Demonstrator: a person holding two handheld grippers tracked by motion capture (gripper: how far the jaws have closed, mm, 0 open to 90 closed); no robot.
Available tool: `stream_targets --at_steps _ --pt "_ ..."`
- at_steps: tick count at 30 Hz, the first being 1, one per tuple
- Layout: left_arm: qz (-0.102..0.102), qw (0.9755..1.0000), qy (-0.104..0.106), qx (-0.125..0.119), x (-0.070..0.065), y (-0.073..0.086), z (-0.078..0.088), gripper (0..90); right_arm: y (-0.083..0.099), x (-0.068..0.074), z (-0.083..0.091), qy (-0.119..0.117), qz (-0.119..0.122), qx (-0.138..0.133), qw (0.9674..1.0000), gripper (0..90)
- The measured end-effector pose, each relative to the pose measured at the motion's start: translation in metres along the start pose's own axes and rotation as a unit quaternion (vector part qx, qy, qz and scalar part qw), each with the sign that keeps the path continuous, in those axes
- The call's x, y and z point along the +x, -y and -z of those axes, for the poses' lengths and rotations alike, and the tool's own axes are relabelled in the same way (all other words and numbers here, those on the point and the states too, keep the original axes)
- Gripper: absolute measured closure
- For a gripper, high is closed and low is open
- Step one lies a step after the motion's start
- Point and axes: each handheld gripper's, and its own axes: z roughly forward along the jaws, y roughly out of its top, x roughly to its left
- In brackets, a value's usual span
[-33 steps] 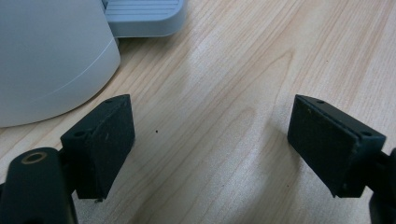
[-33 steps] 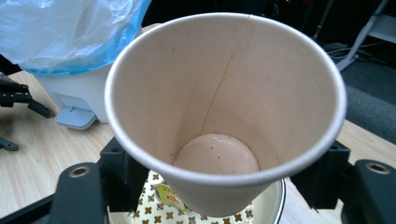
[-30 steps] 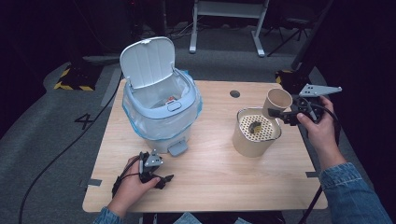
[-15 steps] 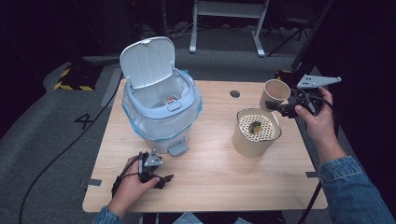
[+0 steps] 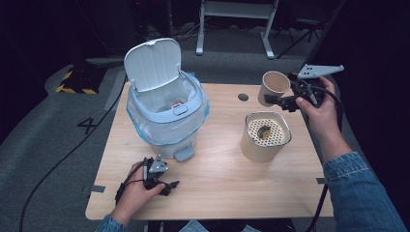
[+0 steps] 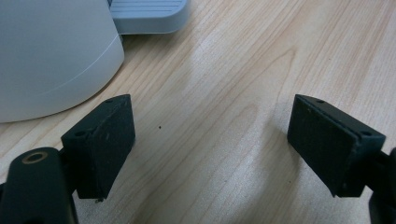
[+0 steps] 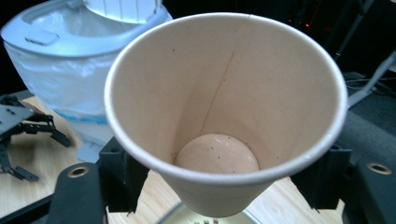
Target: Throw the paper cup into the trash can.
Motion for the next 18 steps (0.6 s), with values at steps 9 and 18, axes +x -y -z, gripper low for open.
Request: stream_targets --at_steps 9,18 --pt "0.000 1.0000 0.000 0.000 0.000 0.000 0.000 15.6 -0.028 0.013 -0.023 -0.020 0.015 -0.006 0.9997 29.6" --pt "-0.003 1.0000 0.004 -0.001 0.001 0.000 0.000 15.3 -0.052 0.025 -0.056 -0.040 0.004 -0.035 0.9986 29.4"
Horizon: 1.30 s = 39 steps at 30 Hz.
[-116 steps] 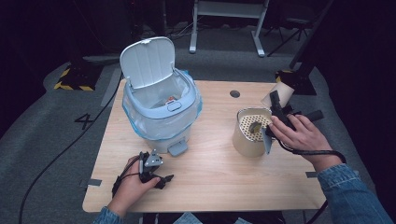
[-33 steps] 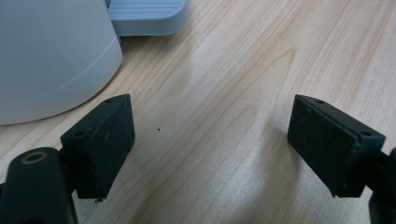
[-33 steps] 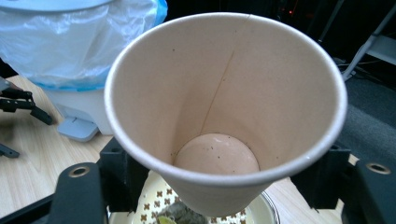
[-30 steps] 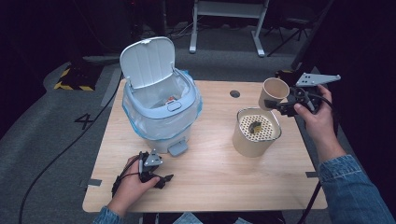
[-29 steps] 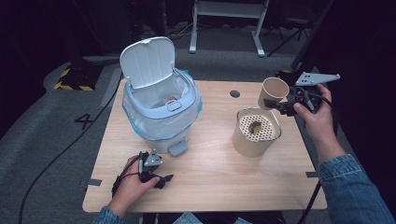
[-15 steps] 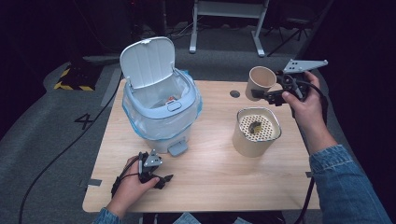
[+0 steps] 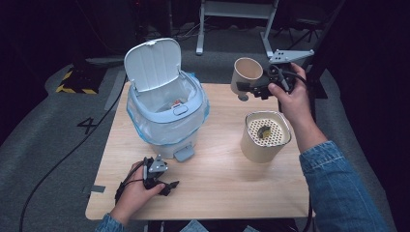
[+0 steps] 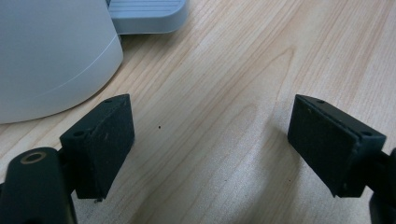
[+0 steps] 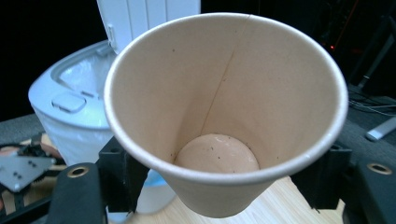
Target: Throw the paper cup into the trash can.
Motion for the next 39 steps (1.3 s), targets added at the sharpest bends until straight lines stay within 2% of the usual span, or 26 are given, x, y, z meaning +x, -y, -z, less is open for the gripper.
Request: stream_targets --at_steps 3,11,12,16,17,18,23,24,26,28,34,36,39 --pt "-0.001 1.0000 0.002 0.000 0.000 0.000 0.000 15.3 -0.005 0.002 -0.007 -0.003 0.001 -0.005 1.0000 29.4" --pt "-0.003 1.0000 0.004 0.002 0.003 -0.001 -0.001 15.2 -0.026 0.013 -0.041 -0.032 -0.004 -0.033 0.9989 29.3" --pt "-0.003 1.0000 0.004 0.002 0.003 -0.001 -0.001 15.3 -0.026 0.013 -0.041 -0.032 -0.004 -0.033 0.9989 29.3" --pt "-0.003 1.0000 0.003 0.000 0.003 -0.001 -0.001 15.2 -0.037 0.024 -0.063 -0.045 0.006 -0.036 0.9983 29.2" --pt "-0.003 1.0000 0.003 0.000 0.003 -0.001 -0.001 15.2 -0.037 0.024 -0.063 -0.045 0.006 -0.036 0.9983 29.2" --pt "-0.003 1.0000 0.003 0.000 0.003 -0.001 -0.001 15.3 -0.040 0.029 -0.071 -0.052 0.009 -0.035 0.9980 29.2" --pt "-0.003 1.0000 0.004 0.001 0.003 -0.002 -0.001 15.3 -0.046 0.037 -0.087 -0.055 0.017 -0.025 0.9980 29.2" --pt "-0.004 1.0000 0.004 0.001 0.003 -0.002 -0.001 15.2 -0.049 0.041 -0.096 -0.056 0.020 -0.022 0.9980 29.2" --pt "-0.004 1.0000 0.003 0.002 0.003 -0.002 -0.001 15.3 -0.050 0.043 -0.099 -0.057 0.019 -0.022 0.9979 29.1" --pt "-0.003 1.0000 0.004 0.001 0.003 -0.002 -0.001 15.3 -0.054 0.050 -0.111 -0.063 0.023 -0.019 0.9976 29.1" --pt "-0.003 1.0000 0.004 0.001 0.003 -0.002 -0.001 15.3 -0.056 0.060 -0.127 -0.069 0.032 -0.013 0.9970 28.9" --pt "-0.003 1.0000 0.004 0.001 0.003 -0.002 -0.001 15.3 -0.056 0.065 -0.137 -0.067 0.037 -0.003 0.9971 28.8" --pt "-0.003 1.0000 0.004 0.001 0.003 -0.002 -0.001 15.3 -0.055 0.067 -0.143 -0.067 0.038 0.004 0.9970 28.8"
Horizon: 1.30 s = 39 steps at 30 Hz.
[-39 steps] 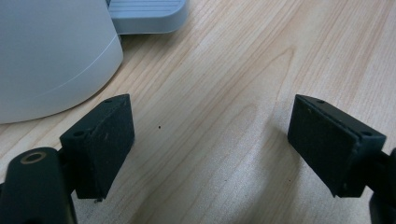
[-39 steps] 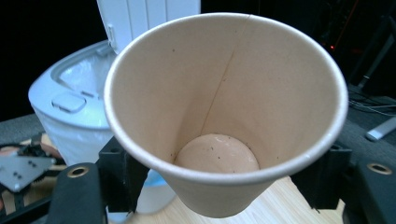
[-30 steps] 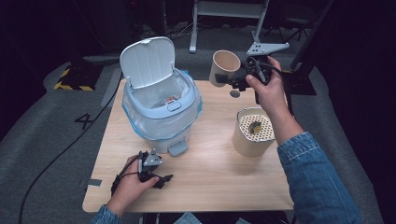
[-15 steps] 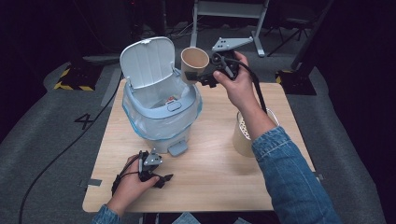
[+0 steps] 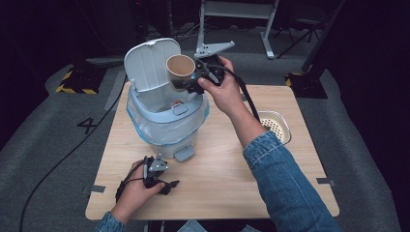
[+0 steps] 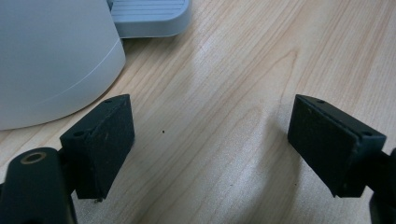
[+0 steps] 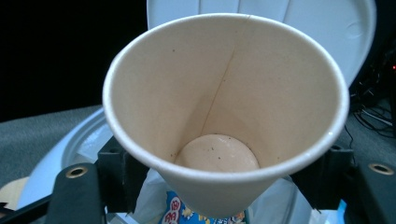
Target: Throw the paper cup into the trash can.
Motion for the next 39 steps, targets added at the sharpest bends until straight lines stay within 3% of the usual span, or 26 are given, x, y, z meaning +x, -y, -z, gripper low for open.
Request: stream_targets --at_steps 8,14,16,17,18,20,21,22,23,25,28,39 --pt "0.001 1.0000 0.001 0.000 0.000 0.000 0.000 15.3 0.003 0.004 -0.016 0.013 0.012 0.032 0.9993 28.8" --pt "0.001 1.0000 0.001 0.000 0.000 0.000 0.000 15.3 0.004 0.011 -0.028 0.025 0.042 0.077 0.9958 26.2" --pt "0.000 1.0000 0.000 0.000 0.000 0.000 0.000 15.3 0.006 0.012 -0.029 0.020 0.032 0.060 0.9975 10.6" --pt "0.000 1.0000 0.000 0.000 0.000 0.000 0.000 15.3 0.007 0.012 -0.030 0.015 0.016 0.044 0.9988 10.2" --pt "0.000 1.0000 0.000 0.000 0.000 0.000 0.000 15.3 0.007 0.011 -0.030 0.010 0.003 0.037 0.9993 15.5" --pt "0.000 1.0000 0.000 0.000 0.000 0.000 0.000 15.3 0.006 0.011 -0.029 0.012 -0.002 0.031 0.9994 20.4" --pt "0.000 1.0000 0.000 0.000 0.000 0.000 0.000 15.3 0.005 0.011 -0.027 0.029 0.005 0.028 0.9992 12.6" --pt "0.000 1.0000 0.000 0.000 0.000 0.000 0.000 15.3 0.005 0.011 -0.027 0.029 0.005 0.028 0.9992 12.6" --pt "-0.001 1.0000 0.000 0.001 0.000 0.000 0.000 15.3 0.004 0.011 -0.021 0.028 0.015 0.024 0.9992 18.3" --pt "0.001 1.0000 0.001 0.000 0.000 0.000 0.000 15.2 0.004 0.011 -0.015 0.024 0.017 0.020 0.9994 14.4" --pt "0.000 1.0000 0.001 0.000 0.000 0.000 0.000 15.2 0.003 0.010 -0.006 0.023 0.024 0.022 0.9992 16.4" --pt "0.001 1.0000 -0.002 0.000 0.000 0.000 0.000 15.4 0.004 0.005 0.047 0.055 0.016 0.011 0.9983 17.9"
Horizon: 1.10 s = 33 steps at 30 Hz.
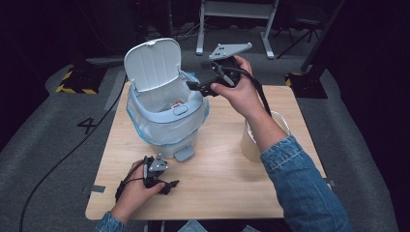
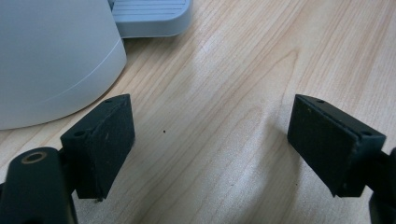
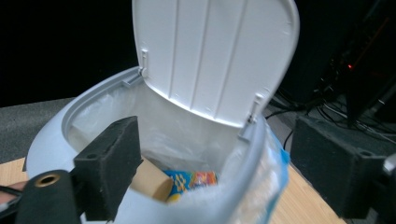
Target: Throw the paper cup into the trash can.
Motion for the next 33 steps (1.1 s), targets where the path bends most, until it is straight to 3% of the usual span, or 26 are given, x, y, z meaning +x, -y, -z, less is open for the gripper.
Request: stream_targets --at_steps 7,8,10,15,27,33 --pt "0.001 1.0000 -0.001 -0.001 0.000 0.000 0.000 15.4 0.007 -0.010 0.037 0.012 -0.002 0.010 0.9999 20.4" --pt "0.001 1.0000 -0.001 -0.001 0.000 0.000 0.000 15.4 0.011 -0.013 0.050 0.016 -0.003 0.013 0.9998 20.5" --pt "0.001 1.0000 -0.001 -0.001 0.000 0.000 0.000 15.4 0.012 -0.013 0.053 0.019 -0.004 0.014 0.9997 20.5" --pt "0.001 1.0000 -0.002 -0.001 0.000 0.000 0.000 15.5 0.021 -0.020 0.079 0.028 -0.007 0.022 0.9994 20.1" --pt "0.008 0.9999 -0.009 0.000 -0.001 0.003 0.003 15.8 0.053 -0.019 0.143 0.041 -0.010 0.024 0.9988 22.0" --pt "0.011 0.9998 -0.013 0.000 -0.001 0.005 0.004 15.8 0.069 -0.019 0.162 0.047 -0.026 0.019 0.9984 24.8"
